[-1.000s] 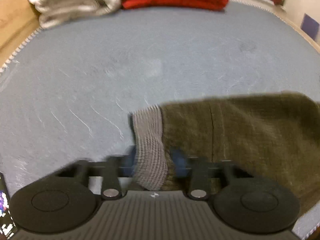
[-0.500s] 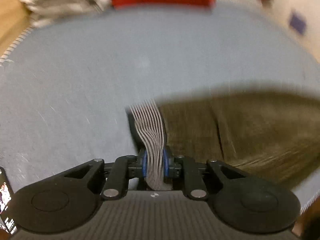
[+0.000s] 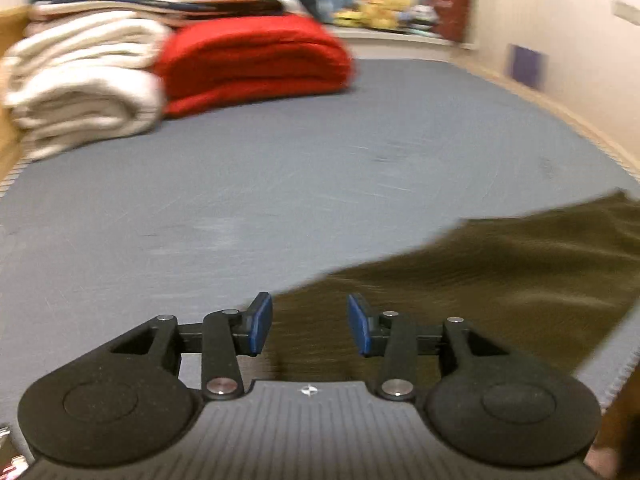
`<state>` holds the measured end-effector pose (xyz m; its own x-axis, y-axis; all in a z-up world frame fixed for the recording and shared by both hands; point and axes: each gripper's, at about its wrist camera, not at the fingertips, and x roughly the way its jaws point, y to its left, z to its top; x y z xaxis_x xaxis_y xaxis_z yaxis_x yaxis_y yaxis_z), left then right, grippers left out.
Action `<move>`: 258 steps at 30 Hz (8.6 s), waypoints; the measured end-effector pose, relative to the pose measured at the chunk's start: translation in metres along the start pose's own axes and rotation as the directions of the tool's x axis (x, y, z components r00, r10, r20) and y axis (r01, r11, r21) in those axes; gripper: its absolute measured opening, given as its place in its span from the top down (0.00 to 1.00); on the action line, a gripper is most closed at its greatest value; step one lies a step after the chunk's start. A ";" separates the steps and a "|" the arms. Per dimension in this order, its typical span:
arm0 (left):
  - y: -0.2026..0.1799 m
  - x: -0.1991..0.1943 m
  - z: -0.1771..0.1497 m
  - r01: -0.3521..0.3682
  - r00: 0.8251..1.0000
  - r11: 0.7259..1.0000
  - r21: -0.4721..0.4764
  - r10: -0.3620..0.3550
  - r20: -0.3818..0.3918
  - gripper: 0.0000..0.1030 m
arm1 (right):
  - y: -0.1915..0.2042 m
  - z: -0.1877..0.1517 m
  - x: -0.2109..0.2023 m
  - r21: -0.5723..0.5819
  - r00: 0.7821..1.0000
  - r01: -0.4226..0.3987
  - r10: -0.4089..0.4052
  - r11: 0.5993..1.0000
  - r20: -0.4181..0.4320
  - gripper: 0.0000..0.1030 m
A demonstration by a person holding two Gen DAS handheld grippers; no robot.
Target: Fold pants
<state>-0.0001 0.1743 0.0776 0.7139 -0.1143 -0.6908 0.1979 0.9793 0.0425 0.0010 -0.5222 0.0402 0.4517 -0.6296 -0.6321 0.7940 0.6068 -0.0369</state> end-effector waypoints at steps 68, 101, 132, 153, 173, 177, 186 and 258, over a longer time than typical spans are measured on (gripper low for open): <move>-0.131 0.080 -0.032 0.431 0.903 0.830 0.355 -0.392 -0.178 0.58 | -0.018 -0.014 0.074 0.206 0.937 -0.297 0.326 0.932 -0.122 0.91; -0.138 0.080 -0.049 0.559 0.828 0.674 0.483 -0.418 -0.375 0.95 | -0.050 -0.013 0.067 0.282 0.936 -0.224 0.286 0.933 -0.205 0.86; -0.072 0.056 0.027 0.305 0.949 0.950 0.070 -0.309 0.057 0.56 | -0.024 -0.010 0.033 0.398 0.939 -0.309 0.345 0.864 -0.019 0.84; -0.043 0.035 0.053 0.238 0.971 0.962 -0.135 -0.236 0.037 0.34 | 0.269 -0.295 -0.274 -0.727 0.529 -0.679 0.618 -0.102 -0.582 0.64; -0.071 0.119 0.056 0.354 0.916 0.895 -0.271 -0.390 -0.091 0.81 | 0.295 -0.280 -0.249 -0.715 0.541 -0.698 0.626 -0.038 -0.562 0.50; -0.079 0.125 0.058 0.372 0.907 0.888 -0.272 -0.409 -0.096 0.62 | 0.294 -0.291 -0.254 -0.741 0.527 -0.664 0.638 -0.103 -0.562 0.50; -0.090 0.148 0.063 0.395 0.904 0.876 -0.277 -0.424 -0.051 0.62 | 0.295 -0.293 -0.251 -0.714 0.493 -0.678 0.612 -0.174 -0.618 0.52; -0.163 0.133 0.046 0.439 0.882 0.897 0.055 -0.417 -0.221 0.21 | 0.210 -0.148 -0.112 -0.294 0.713 -0.666 0.470 0.685 -0.521 0.53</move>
<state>0.0933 -0.0084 0.0120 0.3984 -0.4725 -0.7861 0.5278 0.8191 -0.2248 0.0565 -0.2527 -0.0115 0.4829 0.0890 -0.8711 0.1238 0.9779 0.1685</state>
